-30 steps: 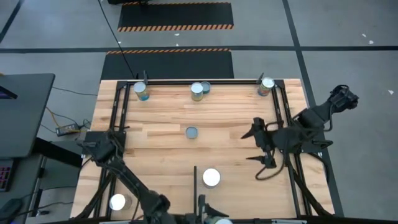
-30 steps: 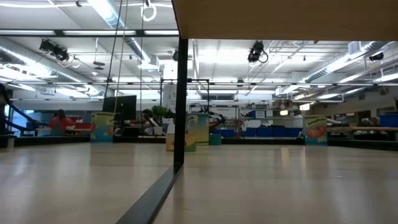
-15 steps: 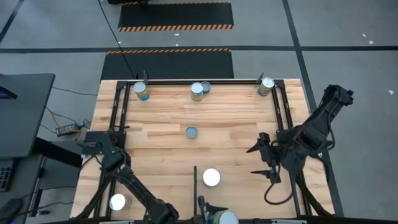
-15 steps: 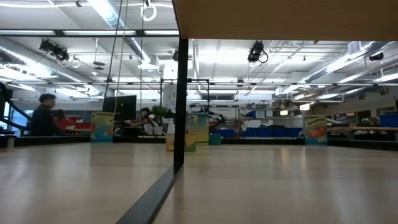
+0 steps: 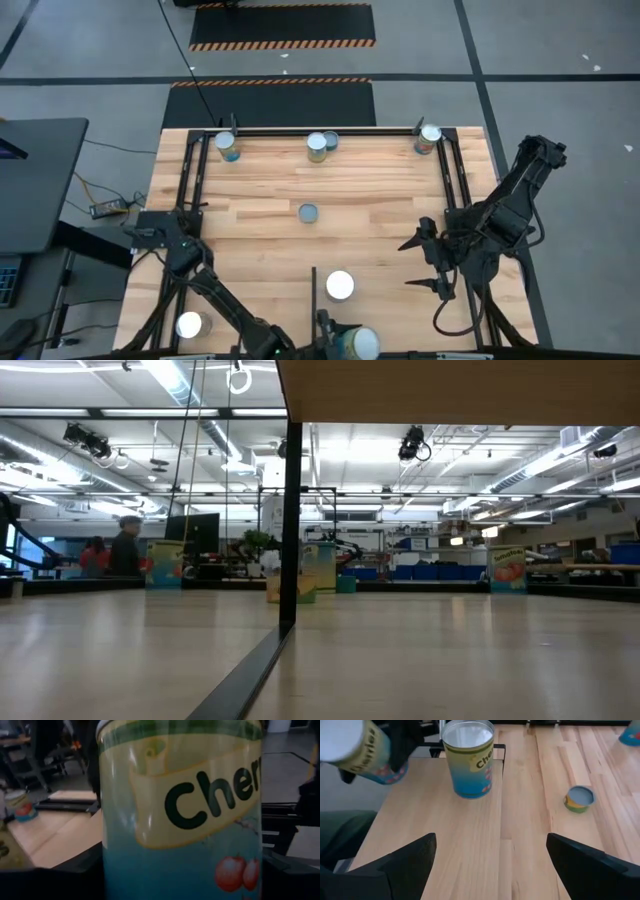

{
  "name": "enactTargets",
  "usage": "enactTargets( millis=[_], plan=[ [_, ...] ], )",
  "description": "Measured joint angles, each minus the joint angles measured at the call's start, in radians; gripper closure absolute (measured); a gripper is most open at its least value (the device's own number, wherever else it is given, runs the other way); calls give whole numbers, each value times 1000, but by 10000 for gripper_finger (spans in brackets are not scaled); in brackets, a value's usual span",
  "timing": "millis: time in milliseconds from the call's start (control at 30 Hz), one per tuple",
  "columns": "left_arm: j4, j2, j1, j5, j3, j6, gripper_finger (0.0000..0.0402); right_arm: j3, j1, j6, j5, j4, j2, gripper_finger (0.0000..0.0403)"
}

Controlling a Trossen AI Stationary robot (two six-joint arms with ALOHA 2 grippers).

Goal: Pick and place cans onto a shelf
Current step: Put the canned cherries aligned with the other canned cherries on the shelf

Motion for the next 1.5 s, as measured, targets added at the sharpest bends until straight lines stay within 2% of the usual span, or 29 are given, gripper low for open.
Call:
enactTargets(
  millis=[233,367,667,800,967,1267,1500],
  plan=[
    [-88,0,13,0,0,-67,95,0,0,-2,-4,13,0,17],
    [-112,0,14,1,0,-95,95,0,15,-57,-49,37,26,17],
    [-114,0,15,1,0,-103,95,0,36,-150,-80,304,235,17],
    [-114,0,16,1,0,-102,95,0,31,-132,-50,406,304,17],
    [-114,0,17,1,0,-102,95,0,31,-132,-67,515,363,17],
    [-114,-1,32,53,0,-103,95,0,31,-132,-71,623,457,17],
    [-116,-1,36,53,0,-102,94,0,31,-132,-57,634,451,21]
  ],
)
